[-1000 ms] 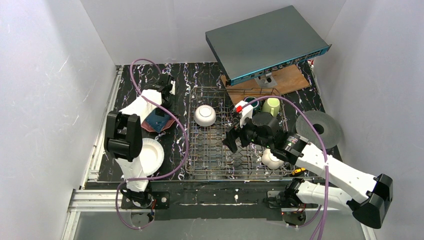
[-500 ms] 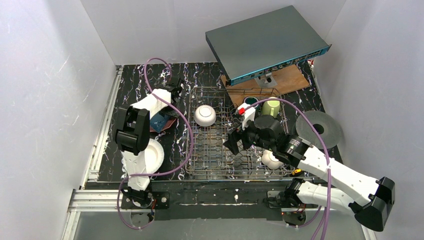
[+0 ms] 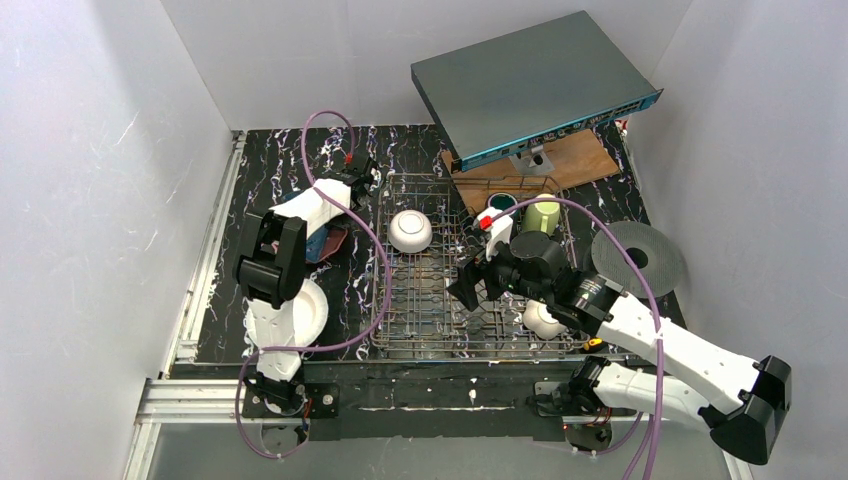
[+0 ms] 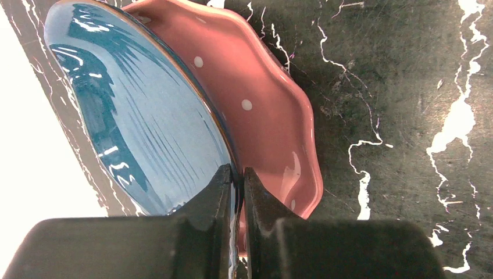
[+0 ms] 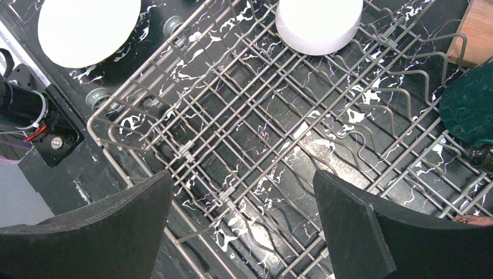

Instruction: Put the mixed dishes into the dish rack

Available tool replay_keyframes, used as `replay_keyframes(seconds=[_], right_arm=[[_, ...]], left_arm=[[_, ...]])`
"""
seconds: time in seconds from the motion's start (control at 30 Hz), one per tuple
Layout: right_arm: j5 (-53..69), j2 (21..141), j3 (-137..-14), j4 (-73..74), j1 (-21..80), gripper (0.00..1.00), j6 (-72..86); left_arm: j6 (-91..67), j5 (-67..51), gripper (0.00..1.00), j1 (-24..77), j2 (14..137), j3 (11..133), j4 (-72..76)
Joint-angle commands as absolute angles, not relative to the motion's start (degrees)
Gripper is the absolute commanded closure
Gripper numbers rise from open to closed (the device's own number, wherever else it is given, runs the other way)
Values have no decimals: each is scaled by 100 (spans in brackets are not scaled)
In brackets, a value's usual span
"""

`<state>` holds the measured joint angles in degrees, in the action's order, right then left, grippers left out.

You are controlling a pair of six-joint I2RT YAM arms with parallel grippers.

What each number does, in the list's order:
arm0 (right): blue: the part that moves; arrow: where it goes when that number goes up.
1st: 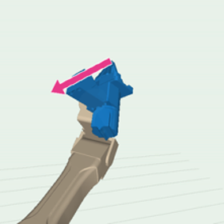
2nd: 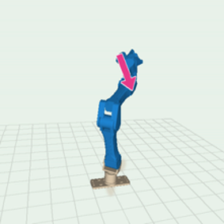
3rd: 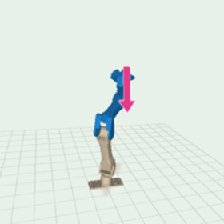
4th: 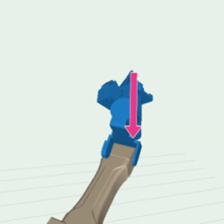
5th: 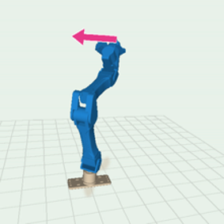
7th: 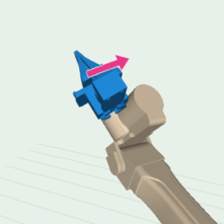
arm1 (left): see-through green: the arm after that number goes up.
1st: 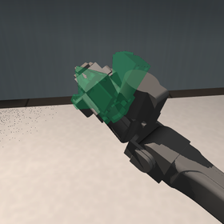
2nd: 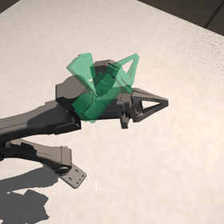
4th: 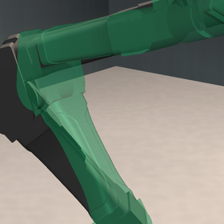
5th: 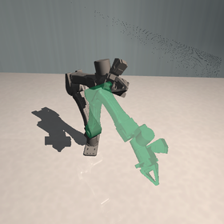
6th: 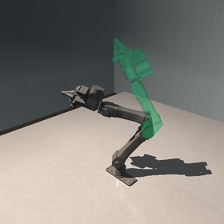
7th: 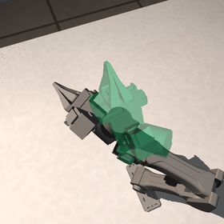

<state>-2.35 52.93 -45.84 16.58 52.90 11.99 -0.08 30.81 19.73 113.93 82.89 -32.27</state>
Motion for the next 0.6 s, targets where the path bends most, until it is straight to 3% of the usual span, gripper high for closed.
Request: replay_keyframes(seconds=[0.0,0.57], right_arm=[[-189,5095,-4559,1513,5306,2,1301],[-155,5466,-4648,1360,5309,2,1281]], left_arm=[[-19,3317,100,1920,11054,8230,-3265],[-76,4295,100,2229,8850,7085,-2536]])
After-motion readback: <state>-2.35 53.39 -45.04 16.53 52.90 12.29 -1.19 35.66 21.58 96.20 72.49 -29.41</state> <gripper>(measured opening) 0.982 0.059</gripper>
